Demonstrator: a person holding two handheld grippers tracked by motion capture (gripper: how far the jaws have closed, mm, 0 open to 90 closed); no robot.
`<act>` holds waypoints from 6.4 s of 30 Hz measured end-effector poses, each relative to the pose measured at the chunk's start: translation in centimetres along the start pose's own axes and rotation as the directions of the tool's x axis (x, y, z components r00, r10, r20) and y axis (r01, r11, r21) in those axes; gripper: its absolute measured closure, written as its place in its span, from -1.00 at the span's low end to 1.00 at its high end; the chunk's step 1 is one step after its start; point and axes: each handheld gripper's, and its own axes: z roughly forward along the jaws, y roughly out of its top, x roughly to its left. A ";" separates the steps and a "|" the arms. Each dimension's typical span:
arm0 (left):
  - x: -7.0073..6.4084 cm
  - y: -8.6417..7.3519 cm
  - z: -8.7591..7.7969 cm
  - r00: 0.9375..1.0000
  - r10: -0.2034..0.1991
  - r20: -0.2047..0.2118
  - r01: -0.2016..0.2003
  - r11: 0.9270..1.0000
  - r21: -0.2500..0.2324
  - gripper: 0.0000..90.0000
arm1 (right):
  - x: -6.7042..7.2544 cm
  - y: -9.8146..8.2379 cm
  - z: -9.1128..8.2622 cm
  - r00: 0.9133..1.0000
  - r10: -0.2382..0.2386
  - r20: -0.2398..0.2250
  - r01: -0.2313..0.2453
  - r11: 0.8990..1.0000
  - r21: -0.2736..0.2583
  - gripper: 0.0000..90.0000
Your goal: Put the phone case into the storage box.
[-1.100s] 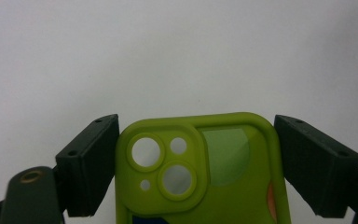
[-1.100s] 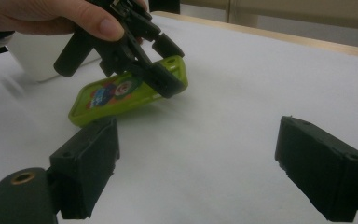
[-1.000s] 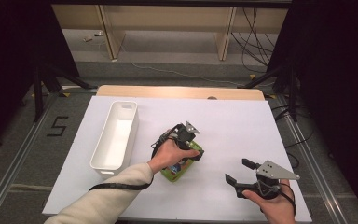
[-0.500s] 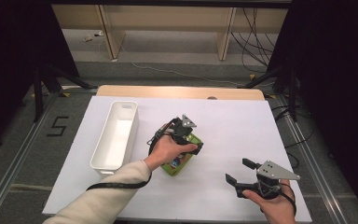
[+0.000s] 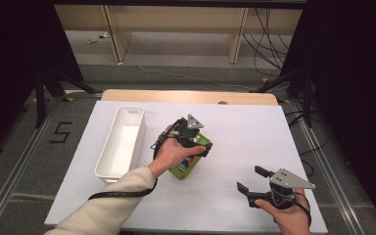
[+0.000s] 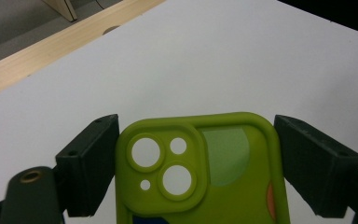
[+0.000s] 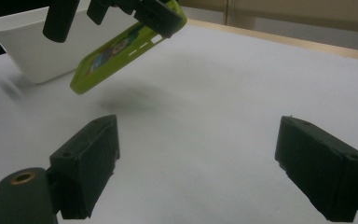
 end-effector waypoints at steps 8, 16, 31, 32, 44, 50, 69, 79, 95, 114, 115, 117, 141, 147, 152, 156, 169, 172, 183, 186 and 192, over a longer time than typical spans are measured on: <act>0.5 0.4 -0.7 1.000 -0.013 -0.015 0.012 1.000 -0.026 -0.62 | -0.1 0.0 -0.1 1.000 -0.003 0.003 0.003 1.000 -0.001 -0.67; 1.0 0.9 -1.5 0.999 -0.024 -0.031 0.022 0.998 -0.055 -0.62 | -0.1 0.0 -0.1 1.000 0.000 0.002 0.000 1.000 -0.001 -0.67; 1.6 1.2 -2.1 0.998 -0.038 -0.048 0.034 0.996 -0.077 -0.62 | -0.1 0.0 -0.1 1.000 0.004 0.004 -0.004 1.000 0.000 -0.67; 1.7 1.3 -2.1 0.998 -0.039 -0.048 0.036 0.997 -0.075 -0.62 | -0.1 -0.1 -0.1 1.000 0.005 0.003 -0.005 1.000 -0.004 -0.67; 2.5 1.7 -3.0 0.996 -0.054 -0.066 0.047 0.994 -0.100 -0.62 | -0.1 0.0 -0.1 1.000 0.006 0.004 -0.006 1.000 -0.008 -0.67; 2.9 1.8 -3.4 0.995 -0.063 -0.072 0.055 0.992 -0.110 -0.62 | -0.1 0.0 -0.1 1.000 0.006 0.006 -0.006 1.000 -0.008 -0.67; 4.0 2.3 -4.6 0.991 -0.092 -0.095 0.078 0.986 -0.146 -0.62 | -0.1 0.0 -0.1 1.000 0.007 0.007 -0.006 1.000 -0.008 -0.67; 4.6 2.5 -5.2 0.988 -0.102 -0.114 0.083 0.983 -0.163 -0.62 | -0.1 0.0 -0.1 1.000 0.007 0.008 -0.007 1.000 -0.008 -0.67; 5.4 2.6 -6.0 0.983 -0.120 -0.139 0.092 0.977 -0.192 -0.62 | -0.2 0.0 -0.1 1.000 0.007 0.009 -0.007 1.000 -0.008 -0.67; 6.5 2.9 -7.1 0.976 -0.146 -0.164 0.108 0.969 -0.223 -0.62 | -0.1 0.0 -0.2 1.000 0.012 0.010 -0.012 1.000 -0.007 -0.67; 6.6 2.9 -7.2 0.975 -0.148 -0.167 0.109 0.969 -0.224 -0.62 | -0.1 0.0 -0.1 1.000 0.010 0.010 -0.010 1.000 -0.007 -0.67; 6.8 2.9 -7.3 0.974 -0.148 -0.170 0.107 0.968 -0.227 -0.62 | -0.1 0.0 -0.1 1.000 0.007 0.011 -0.007 1.000 -0.009 -0.67; 8.0 3.0 -8.2 0.966 -0.180 -0.184 0.130 0.958 -0.254 -0.62 | -0.2 -0.1 -0.1 1.000 0.007 0.015 -0.006 1.000 -0.007 -0.67; 8.2 3.0 -8.5 0.964 -0.186 -0.189 0.133 0.956 -0.262 -0.62 | -0.2 -0.1 -0.2 1.000 0.004 0.016 -0.004 1.000 -0.009 -0.67; 8.5 3.0 -8.6 0.961 -0.194 -0.195 0.139 0.954 -0.267 -0.62 | -0.2 -0.1 -0.1 1.000 0.004 0.016 -0.004 1.000 -0.009 -0.67; 8.6 3.0 -8.9 0.960 -0.193 -0.200 0.136 0.953 -0.271 -0.62 | -0.2 -0.1 -0.1 1.000 0.005 0.018 -0.005 1.000 -0.011 -0.67; 9.0 2.9 -9.2 0.957 -0.195 -0.215 0.132 0.952 -0.277 -0.62 | -0.2 -0.1 -0.2 1.000 0.004 0.020 -0.004 1.000 -0.009 -0.67; 9.1 2.8 -9.3 0.955 -0.197 -0.220 0.132 0.952 -0.277 -0.62 | -0.2 -0.1 -0.2 1.000 0.004 0.020 -0.004 1.000 -0.009 -0.67; 9.5 2.7 -9.6 0.952 -0.206 -0.228 0.137 0.949 -0.285 -0.62 | -0.2 -0.1 -0.1 1.000 0.004 0.018 -0.004 1.000 -0.011 -0.67; 9.7 2.7 -9.7 0.950 -0.210 -0.230 0.140 0.948 -0.286 -0.62 | -0.3 -0.1 -0.2 1.000 0.007 0.018 -0.007 1.000 -0.008 -0.67; 10.1 2.6 -9.9 0.945 -0.220 -0.241 0.146 0.946 -0.290 -0.62 | -0.3 -0.1 -0.2 1.000 0.008 0.018 -0.008 1.000 -0.007 -0.67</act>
